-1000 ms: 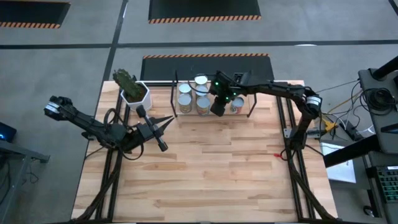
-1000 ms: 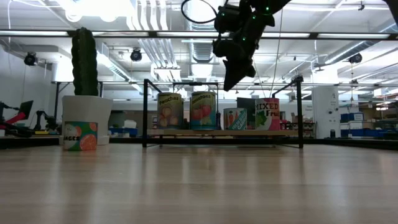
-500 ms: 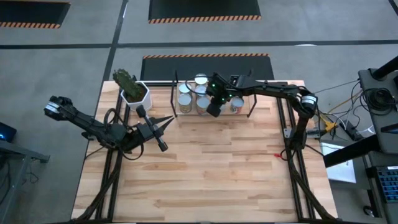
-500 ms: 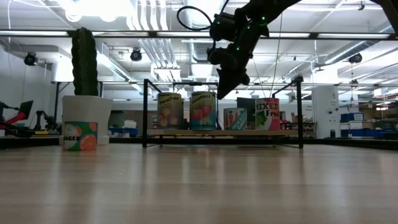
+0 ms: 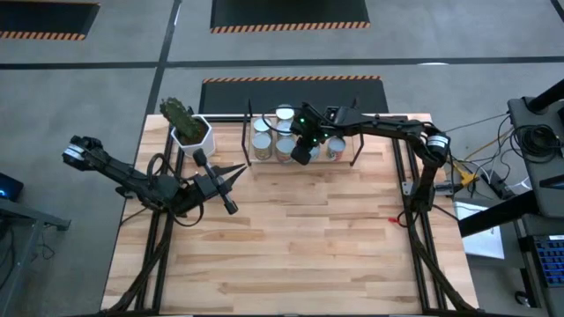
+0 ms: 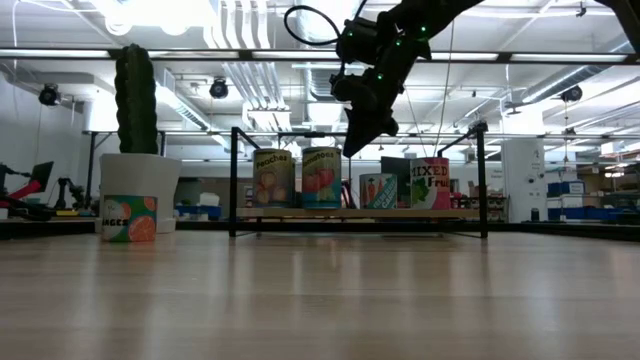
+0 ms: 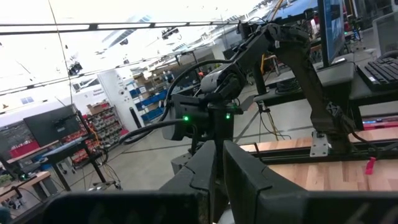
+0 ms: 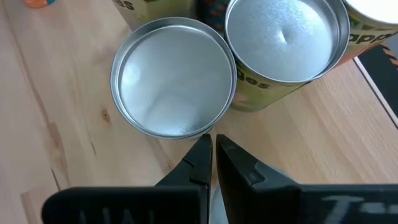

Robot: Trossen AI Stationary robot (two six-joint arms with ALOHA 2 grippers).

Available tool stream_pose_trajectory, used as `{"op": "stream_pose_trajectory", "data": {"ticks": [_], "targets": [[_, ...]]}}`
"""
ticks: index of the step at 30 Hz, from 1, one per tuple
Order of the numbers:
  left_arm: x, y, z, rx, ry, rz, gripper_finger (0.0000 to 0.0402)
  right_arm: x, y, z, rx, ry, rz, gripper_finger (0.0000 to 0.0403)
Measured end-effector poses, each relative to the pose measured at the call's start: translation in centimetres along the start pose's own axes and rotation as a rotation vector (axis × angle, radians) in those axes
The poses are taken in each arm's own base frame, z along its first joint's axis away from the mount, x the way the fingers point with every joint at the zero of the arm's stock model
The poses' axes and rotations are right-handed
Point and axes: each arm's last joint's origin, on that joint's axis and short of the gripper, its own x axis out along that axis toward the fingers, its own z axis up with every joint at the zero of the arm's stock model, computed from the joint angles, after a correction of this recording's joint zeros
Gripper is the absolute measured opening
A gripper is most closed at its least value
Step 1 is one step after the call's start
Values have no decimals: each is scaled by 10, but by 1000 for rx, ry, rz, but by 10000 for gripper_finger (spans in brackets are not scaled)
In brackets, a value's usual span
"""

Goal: Pick and place cans onto a shelf
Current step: Put the small canned oranges on the shelf

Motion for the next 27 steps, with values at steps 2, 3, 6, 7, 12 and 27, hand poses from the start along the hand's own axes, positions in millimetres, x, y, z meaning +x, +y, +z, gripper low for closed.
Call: {"op": "stream_pose_trajectory", "data": {"ticks": [2, 3, 6, 7, 12, 27], "targets": [[0, 0, 0, -1, 0, 0, 13, -2, 0, -1, 0, 3, 0, 12], [0, 0, 0, 0, 0, 0, 13, -4, 0, 0, 0, 1, 0, 12], [0, 0, 0, 0, 0, 0, 13, -11, 2, -1, -6, 2, 1, 12], [0, 0, 0, 0, 0, 0, 13, -14, 4, -2, -9, 0, 3, 12], [0, -1, -1, 9, 7, -5, 13, -33, 24, -4, -67, -38, -32, 12], [0, -5, -8, -103, 57, -29, 13, -73, 107, -83, -369, -335, 126, 12]]}}
